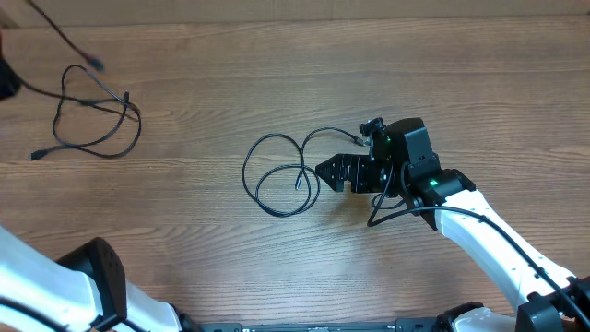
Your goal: Untangle cables
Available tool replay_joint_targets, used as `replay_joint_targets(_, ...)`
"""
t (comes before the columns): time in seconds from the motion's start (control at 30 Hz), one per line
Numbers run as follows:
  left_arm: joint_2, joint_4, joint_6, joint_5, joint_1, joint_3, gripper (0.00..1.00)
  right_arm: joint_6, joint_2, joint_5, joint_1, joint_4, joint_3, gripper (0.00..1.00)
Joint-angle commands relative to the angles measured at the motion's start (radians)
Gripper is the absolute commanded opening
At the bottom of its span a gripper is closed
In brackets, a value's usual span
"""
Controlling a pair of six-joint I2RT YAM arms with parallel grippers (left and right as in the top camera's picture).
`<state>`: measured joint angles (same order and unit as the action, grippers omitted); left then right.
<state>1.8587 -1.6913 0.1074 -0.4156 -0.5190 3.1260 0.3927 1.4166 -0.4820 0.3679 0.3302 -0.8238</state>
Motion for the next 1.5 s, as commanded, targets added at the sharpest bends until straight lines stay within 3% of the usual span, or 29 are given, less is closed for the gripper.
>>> replay_joint_targets(0.0,-0.084,0.002,-0.086,0.046,-0.006,-0.024,0.04,0.004,0.000,0.011,0.001,-0.006,0.000,1.00)
replay_joint_targets(0.3,-0.102,0.003,-0.131,0.063,-0.004,-0.107,0.04,0.004,0.000,0.011,0.001,-0.003,0.000,1.00)
replay_joint_targets(0.5,-0.017,0.031,-0.130,-0.029,-0.002,-0.149,0.04,0.004,0.000,0.011,0.001,-0.007,0.000,1.00)
replay_joint_targets(0.9,0.397,0.219,-0.103,0.060,0.272,-0.151,0.04,0.004,0.000,0.011,0.001,0.022,0.000,1.00)
replay_joint_targets(1.07,0.568,0.257,-0.090,0.081,0.311,-0.151,0.04,0.004,0.000,0.011,0.001,0.037,0.000,1.00)
replay_joint_targets(1.27,0.737,0.268,0.032,0.190,0.296,-0.151,0.04,0.003,0.000,0.011,0.001,0.072,0.000,1.00)
replay_joint_targets(1.3,0.752,0.272,0.048,0.187,0.293,-0.151,0.15,0.003,0.000,0.011,0.001,0.075,0.000,1.00)
replay_joint_targets(1.37,0.773,0.275,0.077,0.187,0.290,-0.151,0.87,0.003,0.000,0.011,0.001,0.077,0.000,1.00)
replay_joint_targets(1.4,0.781,0.278,0.081,0.186,0.289,-0.152,1.00,0.003,0.000,0.011,0.001,0.077,0.000,1.00)
replay_joint_targets(1.47,0.779,0.279,0.080,0.186,0.289,-0.151,1.00,0.004,0.000,0.011,0.001,0.077,0.000,1.00)
